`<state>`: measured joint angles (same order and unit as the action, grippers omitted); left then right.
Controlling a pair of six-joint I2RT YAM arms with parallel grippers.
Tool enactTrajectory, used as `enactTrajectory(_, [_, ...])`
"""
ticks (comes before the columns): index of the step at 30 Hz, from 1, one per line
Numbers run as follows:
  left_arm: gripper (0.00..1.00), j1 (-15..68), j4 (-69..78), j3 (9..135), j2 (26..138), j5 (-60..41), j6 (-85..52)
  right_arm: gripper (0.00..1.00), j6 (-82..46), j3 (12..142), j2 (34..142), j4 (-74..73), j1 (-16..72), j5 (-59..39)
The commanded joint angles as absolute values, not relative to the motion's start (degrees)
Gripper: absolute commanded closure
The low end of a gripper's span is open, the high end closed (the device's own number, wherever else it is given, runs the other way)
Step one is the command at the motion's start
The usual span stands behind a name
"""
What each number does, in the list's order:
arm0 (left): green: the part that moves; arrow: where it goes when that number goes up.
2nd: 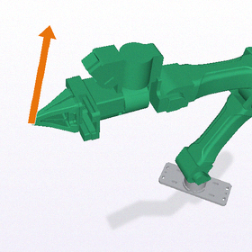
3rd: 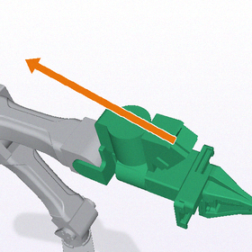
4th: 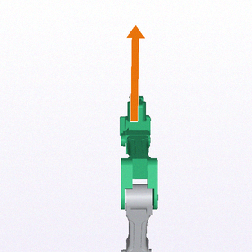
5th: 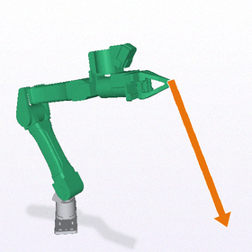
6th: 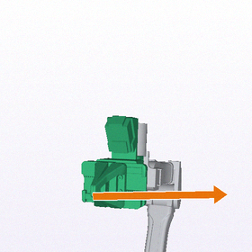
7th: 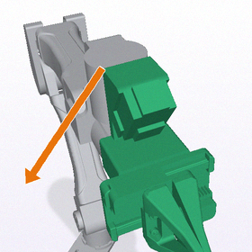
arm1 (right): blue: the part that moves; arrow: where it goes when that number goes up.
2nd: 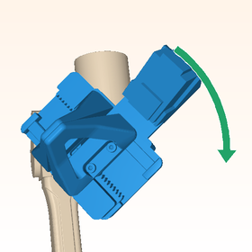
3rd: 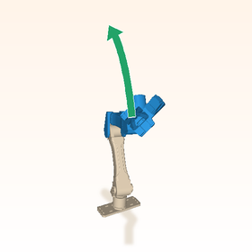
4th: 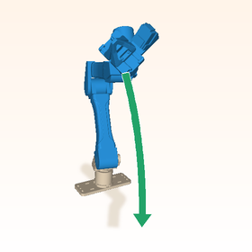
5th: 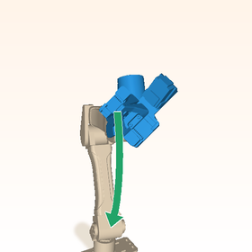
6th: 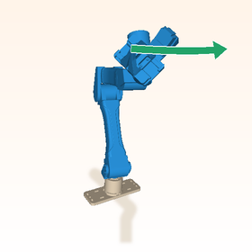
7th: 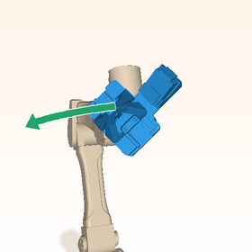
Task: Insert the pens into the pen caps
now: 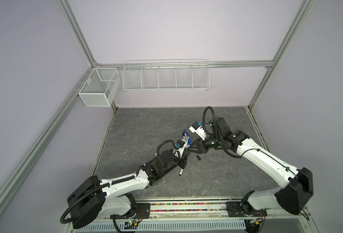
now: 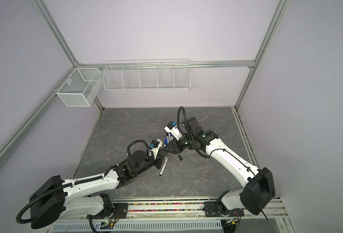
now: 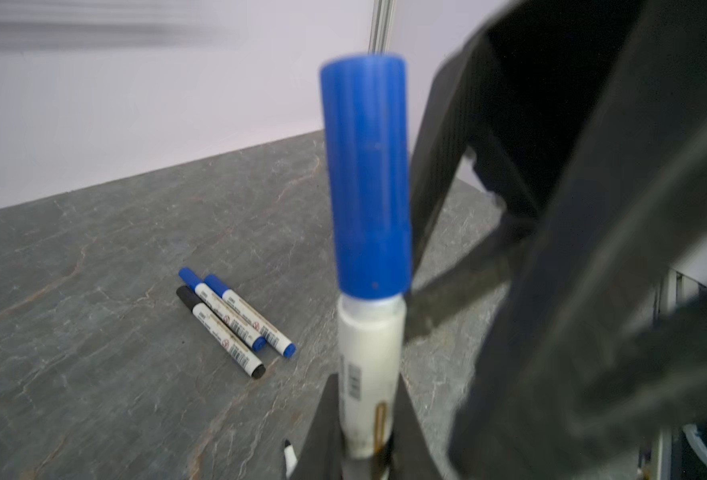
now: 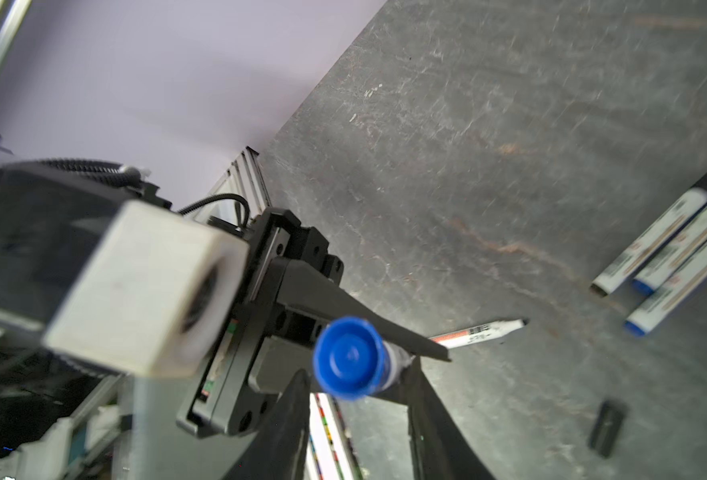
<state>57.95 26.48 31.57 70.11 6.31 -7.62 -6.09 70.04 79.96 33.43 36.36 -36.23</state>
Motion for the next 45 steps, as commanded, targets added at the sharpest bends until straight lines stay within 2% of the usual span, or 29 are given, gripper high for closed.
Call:
enactTrajectory(1, [1.0, 58.6, 33.4, 31.0, 71.1, 7.9, -7.2, 0.51, -7.7, 68.9, 76.3, 34.4, 36.8, -35.1])
enactTrajectory(13, [1.0, 59.4, 35.0, 28.1, 71.0, 8.7, -9.5, 0.47, -8.7, 70.3, 72.4, 29.9, 35.5, -25.8])
enactTrajectory(23, [1.0, 59.9, 35.1, 27.7, 71.3, 9.2, -10.2, 0.49, -10.6, 74.2, 76.4, 26.1, 35.5, -29.7])
enactTrajectory(35, [1.0, 59.9, 35.7, 27.9, 72.1, 9.7, -10.8, 0.54, -13.6, 72.5, 78.5, 23.4, 37.0, -32.6])
enactTrajectory(45, [1.0, 59.9, 35.7, 28.0, 72.2, 10.4, -11.2, 0.65, -14.1, 70.3, 79.1, 23.4, 37.5, -30.8])
